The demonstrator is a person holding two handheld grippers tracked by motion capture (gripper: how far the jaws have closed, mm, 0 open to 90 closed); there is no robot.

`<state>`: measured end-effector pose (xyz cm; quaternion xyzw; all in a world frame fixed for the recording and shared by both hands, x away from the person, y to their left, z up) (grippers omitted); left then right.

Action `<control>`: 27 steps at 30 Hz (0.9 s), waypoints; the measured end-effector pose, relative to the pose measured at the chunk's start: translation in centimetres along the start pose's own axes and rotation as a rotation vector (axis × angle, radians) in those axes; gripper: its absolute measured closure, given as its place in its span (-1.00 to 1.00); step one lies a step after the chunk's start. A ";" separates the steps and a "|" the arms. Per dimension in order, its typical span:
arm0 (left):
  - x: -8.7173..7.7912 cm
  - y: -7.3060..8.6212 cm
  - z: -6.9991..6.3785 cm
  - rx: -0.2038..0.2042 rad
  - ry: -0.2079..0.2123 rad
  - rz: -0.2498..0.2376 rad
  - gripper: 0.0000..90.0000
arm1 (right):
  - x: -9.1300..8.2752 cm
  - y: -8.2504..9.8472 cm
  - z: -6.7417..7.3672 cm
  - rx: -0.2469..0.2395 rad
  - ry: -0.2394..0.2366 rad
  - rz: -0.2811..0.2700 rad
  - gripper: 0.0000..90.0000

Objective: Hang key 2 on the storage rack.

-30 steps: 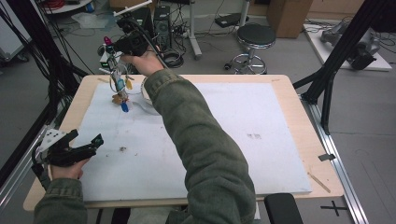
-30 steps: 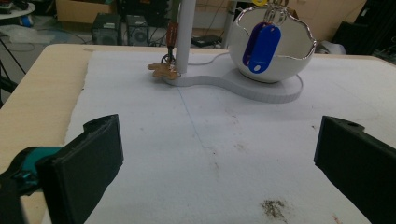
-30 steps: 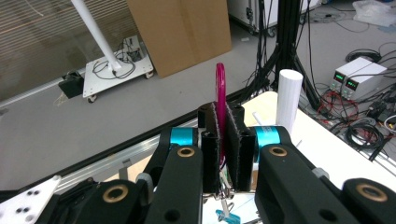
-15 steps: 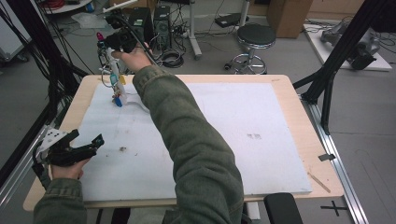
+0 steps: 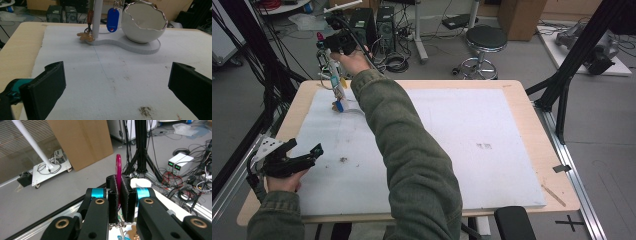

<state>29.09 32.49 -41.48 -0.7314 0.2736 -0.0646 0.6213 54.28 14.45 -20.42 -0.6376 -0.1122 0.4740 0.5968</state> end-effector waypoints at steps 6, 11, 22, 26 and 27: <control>0.1 0.0 0.1 0.001 0.001 0.001 -0.96 | 1.2 -0.1 -0.2 0.005 0.007 -0.001 0.90; 0.1 0.0 0.1 0.003 0.001 0.004 -0.96 | 2.0 -0.2 0.0 0.001 0.009 -0.005 0.90; 0.2 0.0 0.1 0.007 0.006 0.007 -0.96 | 3.6 0.5 0.2 -0.007 0.019 0.007 0.90; 0.2 0.0 0.2 0.004 0.005 0.010 -0.96 | 3.9 0.8 0.5 -0.011 0.014 0.033 0.81; 0.2 0.0 0.2 0.005 0.005 0.011 -0.96 | 3.9 0.8 0.6 -0.011 0.017 0.040 0.79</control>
Point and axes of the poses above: each handheld gripper's, and its own axes: x roughly forward along the jaws, y roughly out of its underside, z roughly to its left, the point moved 1 cm from there along x, roughly forward along the jaws, and after that the axes turned 11 degrees about y, right-handed, at the moved point
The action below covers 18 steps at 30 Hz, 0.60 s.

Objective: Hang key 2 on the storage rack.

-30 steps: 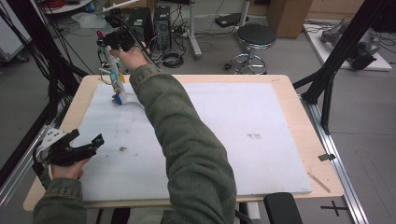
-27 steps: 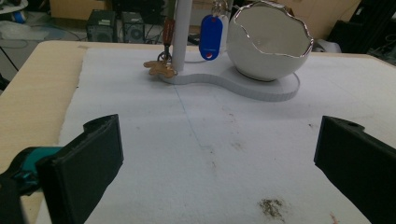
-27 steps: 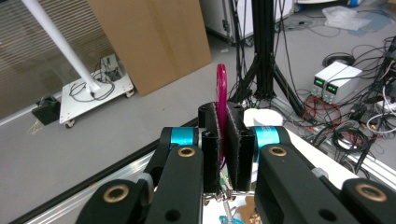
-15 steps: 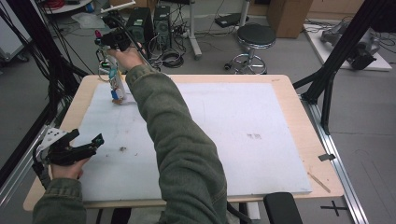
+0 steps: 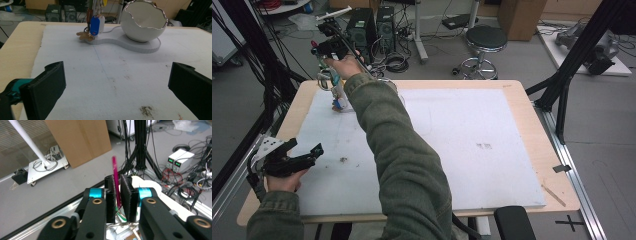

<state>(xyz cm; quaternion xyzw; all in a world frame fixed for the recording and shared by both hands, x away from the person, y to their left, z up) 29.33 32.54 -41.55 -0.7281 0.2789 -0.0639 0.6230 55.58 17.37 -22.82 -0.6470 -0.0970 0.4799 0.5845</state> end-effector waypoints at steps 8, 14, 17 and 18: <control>0.0 0.0 0.0 0.002 -0.001 0.004 -0.96 | -1.7 -0.2 0.2 -0.084 -0.048 -0.004 -0.04; 0.0 0.0 -0.1 0.001 -0.002 0.006 -0.96 | -2.9 0.3 -0.5 -0.091 -0.017 -0.008 -0.59; 0.0 0.0 -0.1 0.003 -0.003 0.008 -0.96 | -3.2 0.8 -0.9 -0.088 -0.011 0.016 -0.77; 0.0 0.0 -0.1 0.005 -0.003 0.008 -0.96 | -3.4 1.0 -1.0 -0.094 -0.006 0.023 -0.77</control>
Point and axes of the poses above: each handheld gripper's, and its own axes: x roughly forward along the jaws, y roughly out of its underside, z roughly to its left, the point moved 1 cm from there along x, roughly forward along the jaws, and after that the axes turned 11 degrees about y, right-handed, at the moved point
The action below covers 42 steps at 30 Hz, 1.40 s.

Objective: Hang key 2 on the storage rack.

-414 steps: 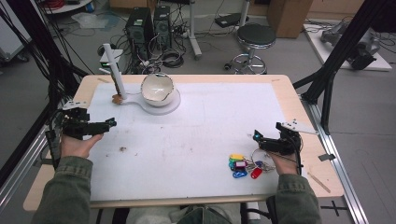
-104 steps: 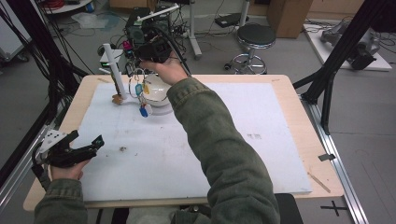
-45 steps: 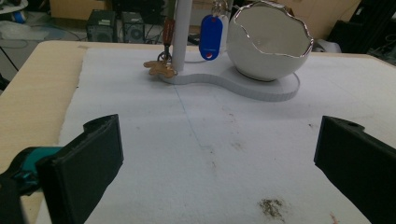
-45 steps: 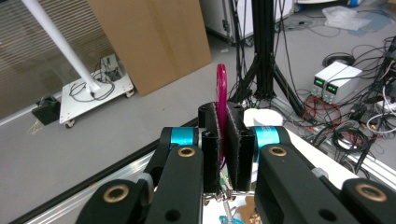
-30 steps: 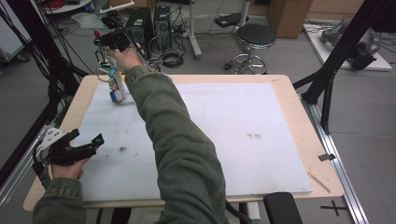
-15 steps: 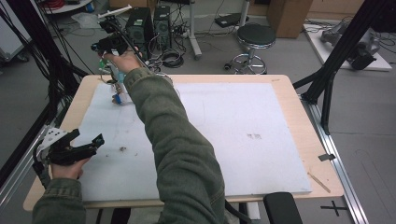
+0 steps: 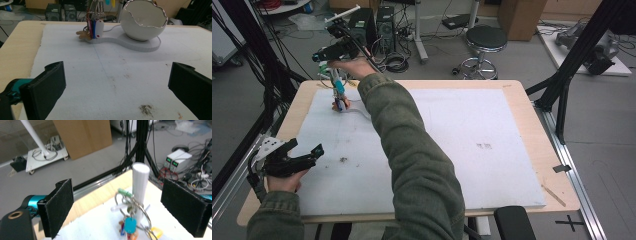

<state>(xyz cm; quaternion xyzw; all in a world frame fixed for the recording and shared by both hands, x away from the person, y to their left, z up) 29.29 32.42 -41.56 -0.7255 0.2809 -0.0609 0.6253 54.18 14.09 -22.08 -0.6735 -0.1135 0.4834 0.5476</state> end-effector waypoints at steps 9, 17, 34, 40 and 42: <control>0.0 0.0 0.0 0.001 -0.001 0.002 -0.96 | -1.8 1.6 -1.1 -0.019 0.001 0.016 -0.98; 0.1 0.0 0.0 0.006 -0.003 0.006 -0.96 | -3.5 2.7 -2.2 -0.019 0.015 0.019 -0.98; 0.1 0.1 -0.3 0.016 0.000 0.024 -0.96 | -7.3 6.0 -5.6 0.040 0.071 0.010 -0.98; 0.2 0.1 -0.4 0.018 0.000 0.023 -0.96 | -8.7 7.3 -6.6 0.044 0.096 0.013 -0.98; 0.2 0.1 -0.4 0.018 -0.001 0.025 -0.96 | -9.2 7.7 -6.8 0.046 0.101 0.010 -0.98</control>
Point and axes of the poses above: each handheld gripper's, and its own axes: x roughly forward along the jaws, y roughly out of its underside, z roughly to its left, the point moved 1 cm from there along x, roughly forward along the jaws, and after that the axes turned 11 degrees about y, right-handed, at the moved point
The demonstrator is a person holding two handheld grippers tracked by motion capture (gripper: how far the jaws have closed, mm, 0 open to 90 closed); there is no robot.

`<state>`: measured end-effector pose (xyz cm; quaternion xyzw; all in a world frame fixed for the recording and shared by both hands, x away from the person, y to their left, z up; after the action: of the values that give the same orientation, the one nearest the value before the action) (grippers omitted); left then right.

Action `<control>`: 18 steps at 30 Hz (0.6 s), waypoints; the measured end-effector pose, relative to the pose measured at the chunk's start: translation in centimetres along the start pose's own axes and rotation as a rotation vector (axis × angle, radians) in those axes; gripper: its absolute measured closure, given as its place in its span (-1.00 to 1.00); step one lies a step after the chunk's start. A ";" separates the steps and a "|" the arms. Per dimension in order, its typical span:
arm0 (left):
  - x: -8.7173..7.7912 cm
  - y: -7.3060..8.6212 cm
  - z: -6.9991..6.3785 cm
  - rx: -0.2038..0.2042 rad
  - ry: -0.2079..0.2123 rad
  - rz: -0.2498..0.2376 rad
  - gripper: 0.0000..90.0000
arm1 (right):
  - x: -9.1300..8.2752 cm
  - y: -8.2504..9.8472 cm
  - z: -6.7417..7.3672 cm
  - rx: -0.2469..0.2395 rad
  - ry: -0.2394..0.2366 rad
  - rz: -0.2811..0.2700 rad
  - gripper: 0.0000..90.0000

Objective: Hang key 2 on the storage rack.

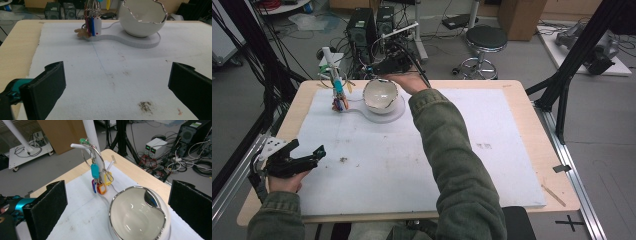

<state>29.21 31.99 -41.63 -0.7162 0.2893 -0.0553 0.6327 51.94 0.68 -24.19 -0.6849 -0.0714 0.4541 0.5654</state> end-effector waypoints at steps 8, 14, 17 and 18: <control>0.0 0.0 0.0 0.000 0.000 0.000 -0.96 | -1.5 1.6 -1.1 0.023 0.002 -0.015 -0.98; 0.0 0.0 -0.1 -0.001 0.007 0.002 -0.96 | -2.5 3.4 -2.2 0.046 0.023 -0.006 -0.98; 0.1 0.0 -0.1 -0.001 0.007 -0.001 -0.96 | -3.2 4.2 -2.6 0.046 0.045 0.004 -0.98; 0.0 0.0 -0.1 -0.002 0.006 -0.001 -0.96 | -3.4 4.4 -2.7 0.045 0.046 -0.006 -0.98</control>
<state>29.20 31.90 -41.63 -0.7168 0.2909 -0.0575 0.6310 50.00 -4.88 -26.18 -0.6820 -0.0498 0.4380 0.5835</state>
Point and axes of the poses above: each handheld gripper's, and its own axes: x roughly forward along the jaws, y roughly out of its underside, z roughly to its left, the point moved 1 cm from there along x, roughly forward along the jaws, and after that the axes turned 11 degrees about y, right-handed, at the moved point
